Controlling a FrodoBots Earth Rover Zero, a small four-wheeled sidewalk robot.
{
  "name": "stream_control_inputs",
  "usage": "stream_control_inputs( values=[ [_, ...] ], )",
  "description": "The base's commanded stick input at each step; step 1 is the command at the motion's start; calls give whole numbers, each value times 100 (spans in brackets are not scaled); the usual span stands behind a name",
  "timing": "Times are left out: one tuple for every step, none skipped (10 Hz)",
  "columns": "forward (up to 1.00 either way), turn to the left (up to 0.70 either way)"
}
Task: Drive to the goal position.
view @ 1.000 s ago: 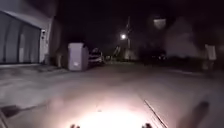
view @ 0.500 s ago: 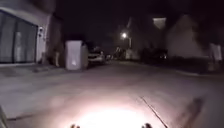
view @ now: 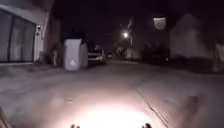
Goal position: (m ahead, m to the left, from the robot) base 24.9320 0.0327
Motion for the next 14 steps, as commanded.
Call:
stream_control_inputs(
  values=[
    [70, 0],
    [70, 0],
    [70, 0],
    [70, 0],
    [70, 0],
    [70, 0],
    [70, 0],
    [70, 0],
    [70, 0],
    [70, 0],
    [70, 0],
    [70, 0],
    [70, 0],
    [70, 0]
  ],
)
